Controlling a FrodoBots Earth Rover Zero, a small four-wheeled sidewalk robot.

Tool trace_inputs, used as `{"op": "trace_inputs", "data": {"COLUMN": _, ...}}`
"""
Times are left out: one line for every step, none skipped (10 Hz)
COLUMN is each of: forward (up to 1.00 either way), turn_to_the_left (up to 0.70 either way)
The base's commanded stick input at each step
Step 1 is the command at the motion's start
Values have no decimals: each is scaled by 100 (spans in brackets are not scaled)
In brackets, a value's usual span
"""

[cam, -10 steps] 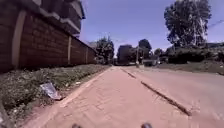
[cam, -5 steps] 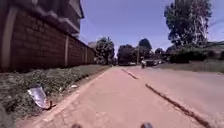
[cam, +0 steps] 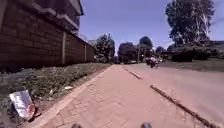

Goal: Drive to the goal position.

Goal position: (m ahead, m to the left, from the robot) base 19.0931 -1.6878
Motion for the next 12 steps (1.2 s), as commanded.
{"op": "trace_inputs", "data": {"forward": 85, "turn_to_the_left": 0}}
{"op": "trace_inputs", "data": {"forward": 85, "turn_to_the_left": 0}}
{"op": "trace_inputs", "data": {"forward": 85, "turn_to_the_left": 0}}
{"op": "trace_inputs", "data": {"forward": 85, "turn_to_the_left": 0}}
{"op": "trace_inputs", "data": {"forward": 85, "turn_to_the_left": 0}}
{"op": "trace_inputs", "data": {"forward": 85, "turn_to_the_left": 0}}
{"op": "trace_inputs", "data": {"forward": 85, "turn_to_the_left": -7}}
{"op": "trace_inputs", "data": {"forward": 85, "turn_to_the_left": -16}}
{"op": "trace_inputs", "data": {"forward": 85, "turn_to_the_left": -24}}
{"op": "trace_inputs", "data": {"forward": 85, "turn_to_the_left": -32}}
{"op": "trace_inputs", "data": {"forward": 85, "turn_to_the_left": 0}}
{"op": "trace_inputs", "data": {"forward": 85, "turn_to_the_left": 0}}
